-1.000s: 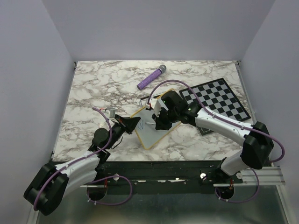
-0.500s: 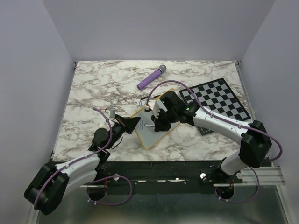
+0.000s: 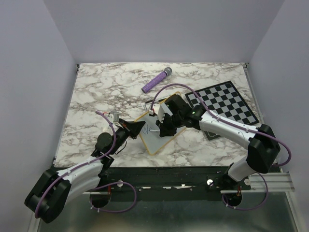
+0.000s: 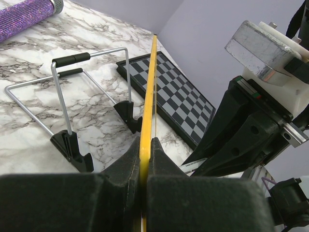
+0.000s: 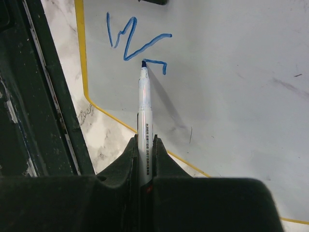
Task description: Write a sentence on the whiteboard
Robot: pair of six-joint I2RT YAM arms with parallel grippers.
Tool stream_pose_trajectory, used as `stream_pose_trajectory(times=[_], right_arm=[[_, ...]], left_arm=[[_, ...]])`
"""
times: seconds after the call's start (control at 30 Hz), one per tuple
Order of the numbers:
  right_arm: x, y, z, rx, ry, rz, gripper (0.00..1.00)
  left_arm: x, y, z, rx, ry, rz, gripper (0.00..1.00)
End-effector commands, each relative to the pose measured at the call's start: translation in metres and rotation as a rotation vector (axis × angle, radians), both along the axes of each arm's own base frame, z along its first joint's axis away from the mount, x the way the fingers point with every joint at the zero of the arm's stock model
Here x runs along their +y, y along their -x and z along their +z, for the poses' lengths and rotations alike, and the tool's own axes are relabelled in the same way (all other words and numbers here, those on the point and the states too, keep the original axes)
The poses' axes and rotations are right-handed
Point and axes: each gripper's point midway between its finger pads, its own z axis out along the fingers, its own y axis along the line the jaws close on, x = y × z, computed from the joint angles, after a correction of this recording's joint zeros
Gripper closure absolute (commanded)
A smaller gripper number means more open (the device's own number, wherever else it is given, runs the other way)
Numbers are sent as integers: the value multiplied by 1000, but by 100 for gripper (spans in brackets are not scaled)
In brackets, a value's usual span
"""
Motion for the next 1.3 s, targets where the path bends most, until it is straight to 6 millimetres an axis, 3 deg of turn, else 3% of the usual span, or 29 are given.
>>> stream_pose_trajectory(times=[0.0,0.57,0.97,1.27], right_arm=[[-6,-1,-7,0,38,-7,99],[-15,-12,-1,-12,33,-53,99],[-10,-22,17,-55,-3,-72,99],[-9,-22,19,-56,-11,-75,100]], left_arm=[[1,1,11,-52,1,4,100],[1,0,10,-51,1,7,100],[0,1,9,-45,7,-2,100],[-1,1,9,-44,9,-6,100]])
